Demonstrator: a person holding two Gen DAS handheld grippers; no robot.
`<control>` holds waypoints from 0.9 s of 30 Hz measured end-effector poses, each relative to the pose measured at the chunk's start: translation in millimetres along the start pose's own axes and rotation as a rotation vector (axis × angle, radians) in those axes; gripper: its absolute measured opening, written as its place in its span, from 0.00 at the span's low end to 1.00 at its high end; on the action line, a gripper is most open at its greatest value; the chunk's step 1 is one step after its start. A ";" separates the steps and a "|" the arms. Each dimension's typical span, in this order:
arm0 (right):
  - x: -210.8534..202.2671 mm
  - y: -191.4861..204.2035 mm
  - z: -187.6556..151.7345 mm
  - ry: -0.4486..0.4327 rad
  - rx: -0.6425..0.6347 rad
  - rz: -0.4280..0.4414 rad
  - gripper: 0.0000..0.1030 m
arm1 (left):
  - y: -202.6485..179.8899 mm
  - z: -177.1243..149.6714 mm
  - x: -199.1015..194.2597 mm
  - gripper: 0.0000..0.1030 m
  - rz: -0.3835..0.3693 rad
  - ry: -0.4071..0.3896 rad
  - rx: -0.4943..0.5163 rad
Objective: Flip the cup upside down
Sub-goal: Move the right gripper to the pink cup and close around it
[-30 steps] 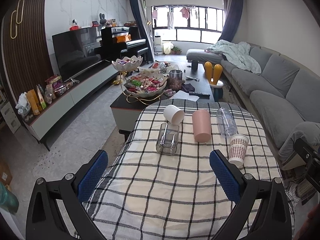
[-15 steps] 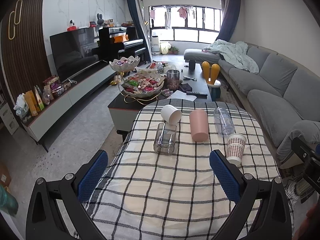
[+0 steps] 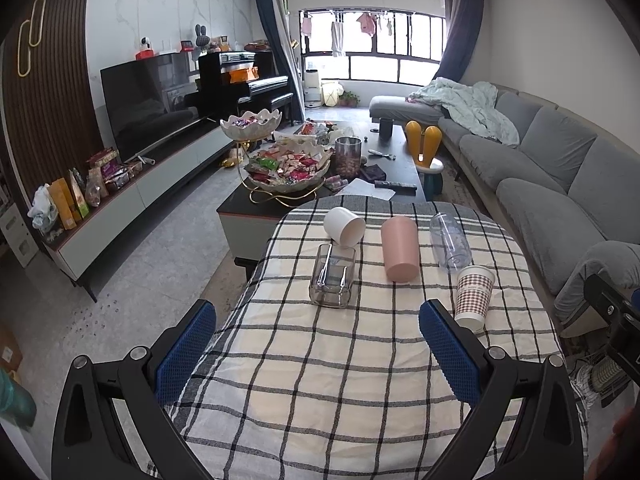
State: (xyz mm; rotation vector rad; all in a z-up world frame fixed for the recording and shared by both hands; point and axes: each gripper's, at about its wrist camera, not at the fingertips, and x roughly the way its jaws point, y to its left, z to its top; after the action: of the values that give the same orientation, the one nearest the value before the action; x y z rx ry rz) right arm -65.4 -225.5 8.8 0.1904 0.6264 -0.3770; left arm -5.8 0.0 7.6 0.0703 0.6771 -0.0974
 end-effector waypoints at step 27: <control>128.9 90.8 26.8 0.143 -0.093 0.059 1.00 | 61.5 24.8 113.2 1.00 0.058 0.068 -0.049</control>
State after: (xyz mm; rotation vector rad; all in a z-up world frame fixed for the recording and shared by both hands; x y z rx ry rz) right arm 81.3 -186.8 -42.2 0.1471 0.7755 -0.2776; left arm 104.3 51.1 -42.2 0.0461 0.7447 -0.0231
